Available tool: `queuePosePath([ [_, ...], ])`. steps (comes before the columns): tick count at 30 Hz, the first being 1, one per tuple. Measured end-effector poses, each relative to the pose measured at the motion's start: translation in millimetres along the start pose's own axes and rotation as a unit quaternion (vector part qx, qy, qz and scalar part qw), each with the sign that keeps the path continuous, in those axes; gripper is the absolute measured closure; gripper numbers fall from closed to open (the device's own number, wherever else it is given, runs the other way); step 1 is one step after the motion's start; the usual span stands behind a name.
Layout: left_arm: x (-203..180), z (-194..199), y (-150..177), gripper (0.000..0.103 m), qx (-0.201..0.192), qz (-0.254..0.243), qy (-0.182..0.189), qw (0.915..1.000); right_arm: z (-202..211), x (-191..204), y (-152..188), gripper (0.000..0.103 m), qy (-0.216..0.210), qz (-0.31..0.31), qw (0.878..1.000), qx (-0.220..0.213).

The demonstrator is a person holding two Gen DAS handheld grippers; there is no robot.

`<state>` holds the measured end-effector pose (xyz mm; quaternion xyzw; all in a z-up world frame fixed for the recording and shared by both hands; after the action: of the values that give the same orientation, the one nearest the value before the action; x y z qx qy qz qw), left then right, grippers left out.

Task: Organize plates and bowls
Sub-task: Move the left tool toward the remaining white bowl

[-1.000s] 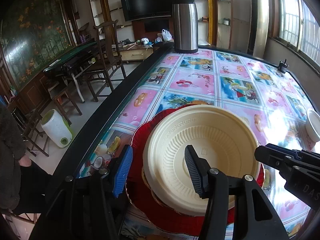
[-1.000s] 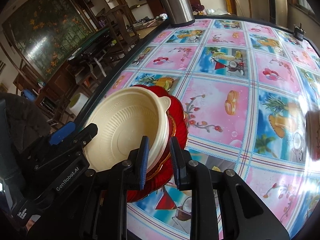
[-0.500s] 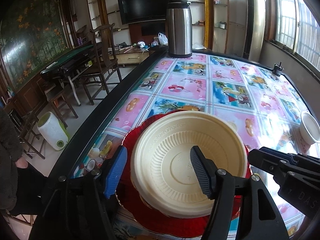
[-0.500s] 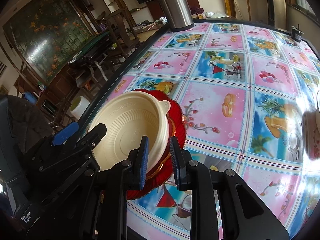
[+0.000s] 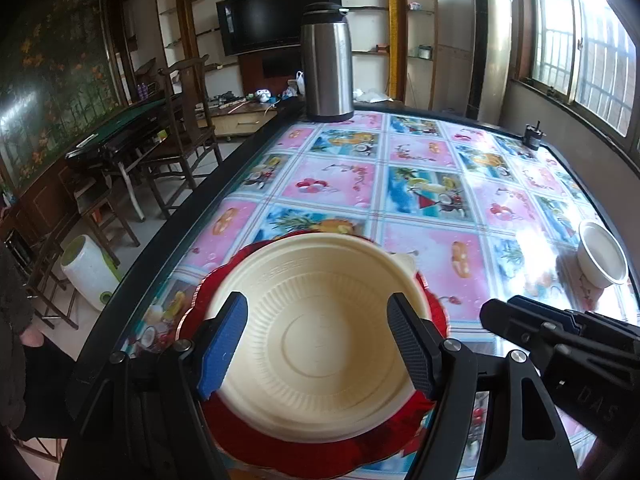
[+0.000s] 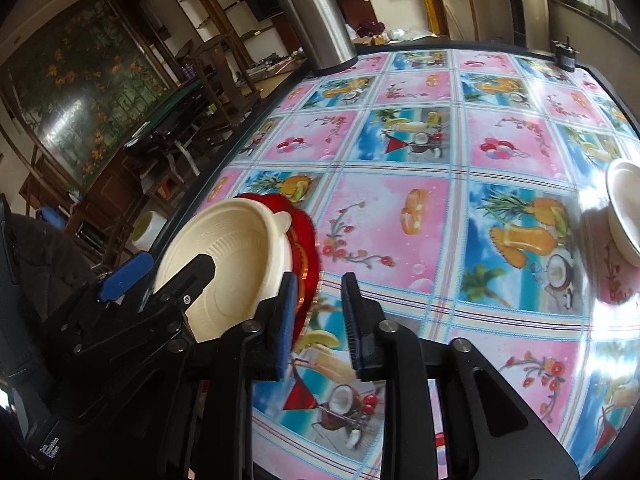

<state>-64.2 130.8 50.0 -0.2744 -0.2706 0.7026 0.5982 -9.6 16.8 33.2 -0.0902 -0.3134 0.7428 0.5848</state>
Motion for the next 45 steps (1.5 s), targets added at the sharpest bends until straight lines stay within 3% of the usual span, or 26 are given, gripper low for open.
queuePosePath([
  [1,-2.9,-0.4,-0.7,0.031,0.0,0.0,0.003,1.0,0.4,-3.7,-0.2,0.065,0.004,-0.002,1.0,-0.002],
  [31,-153.3,-39.5,-5.0,0.03,0.039,-0.074,0.106,0.9908,37.4,-151.2,13.1,0.065,0.081,-0.11,0.991,-0.015],
  [45,-230.6,-53.4,-19.7,0.03,0.061,-0.093,0.163,0.9803,83.9,-238.3,12.5,0.065,0.133,-0.181,0.973,-0.051],
])
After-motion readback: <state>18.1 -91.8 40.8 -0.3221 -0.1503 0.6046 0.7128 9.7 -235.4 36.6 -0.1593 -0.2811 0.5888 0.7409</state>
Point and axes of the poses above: each gripper's, at about its wrist camera, not at the fingertips, and z roughly against the way its jaws point, x to its left, y to its underside, the point moved 6 cm from there along -z, roughly the way its jaws point, and after that the axes turned 9 degrees about y, right-handed, at the moved point
